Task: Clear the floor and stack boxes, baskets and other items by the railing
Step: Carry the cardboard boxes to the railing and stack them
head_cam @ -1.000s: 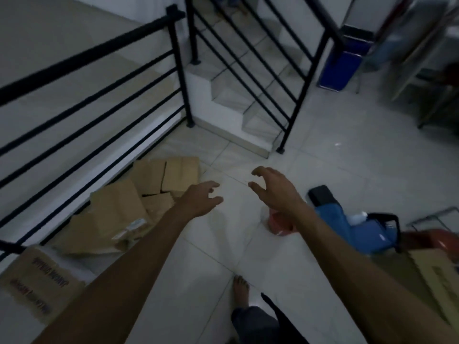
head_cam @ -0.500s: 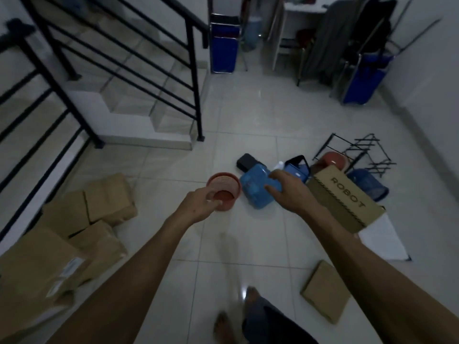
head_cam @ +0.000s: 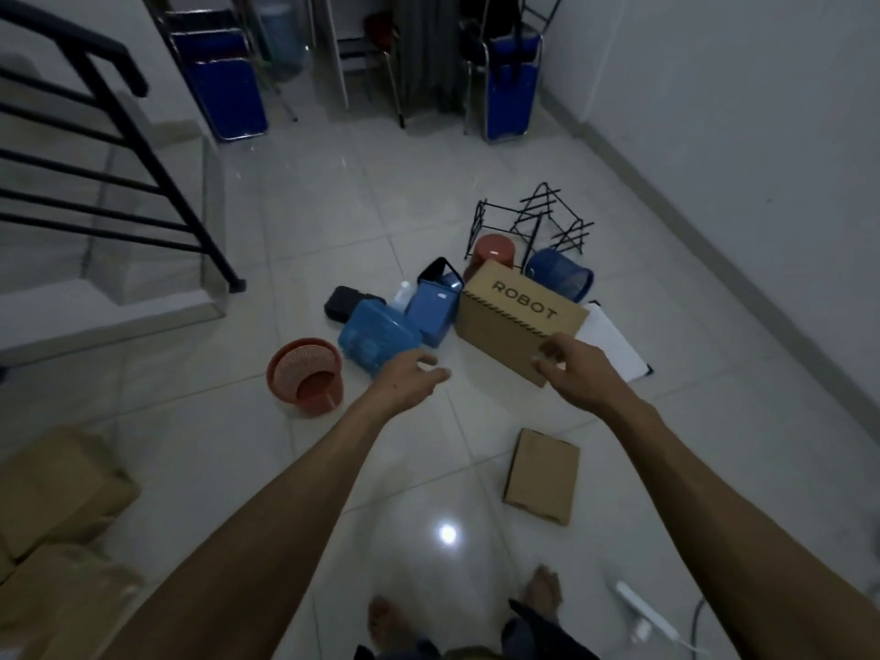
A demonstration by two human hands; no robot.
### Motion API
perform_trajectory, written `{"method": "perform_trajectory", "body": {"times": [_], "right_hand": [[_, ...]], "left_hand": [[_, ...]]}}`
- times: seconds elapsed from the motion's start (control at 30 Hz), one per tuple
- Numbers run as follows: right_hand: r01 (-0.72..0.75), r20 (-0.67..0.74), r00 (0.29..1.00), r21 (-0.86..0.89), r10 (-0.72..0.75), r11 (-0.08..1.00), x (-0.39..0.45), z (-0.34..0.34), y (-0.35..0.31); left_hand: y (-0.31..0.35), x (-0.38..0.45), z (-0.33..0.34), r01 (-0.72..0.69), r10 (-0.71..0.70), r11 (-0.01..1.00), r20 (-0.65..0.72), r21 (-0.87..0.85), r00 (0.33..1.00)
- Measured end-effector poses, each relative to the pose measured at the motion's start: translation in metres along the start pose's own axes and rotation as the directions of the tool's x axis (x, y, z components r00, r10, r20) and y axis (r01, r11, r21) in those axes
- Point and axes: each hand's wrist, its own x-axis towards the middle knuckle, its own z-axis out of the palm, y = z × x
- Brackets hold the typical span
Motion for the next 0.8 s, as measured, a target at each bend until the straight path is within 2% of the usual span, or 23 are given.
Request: {"method": "perform_trajectory", "body": {"times": [0.13,0.4,0.63,0.8], "right_hand": [[-0.046,0.02,0.999,0.034,0.045,0.998,0.0,-0.029,0.068],[-0.106,0.068,0.992,0.052,0.102,0.993,0.043,-0.082,0.165],[-0.129,0.113,0.986,0.024,0.126,0.991,0.123,-0.1,0.186],[-0.207,0.139,0.97,0.025,0.202,0.978,0.168,-0.107,0.198]], "left_hand": [[0.039,0.021,0.064,0.12,-0.114,0.98,0.049,-0.161,0.992],[0.105,0.081,0.152,0.175,-0.176,0.96,0.019,-0.22,0.984],[0.141,0.143,0.16,0.183,-0.192,0.934,0.001,-0.306,0.981],[0.158,0.187,0.153,0.237,-0.252,0.889,0.013,-0.392,0.968]]}}
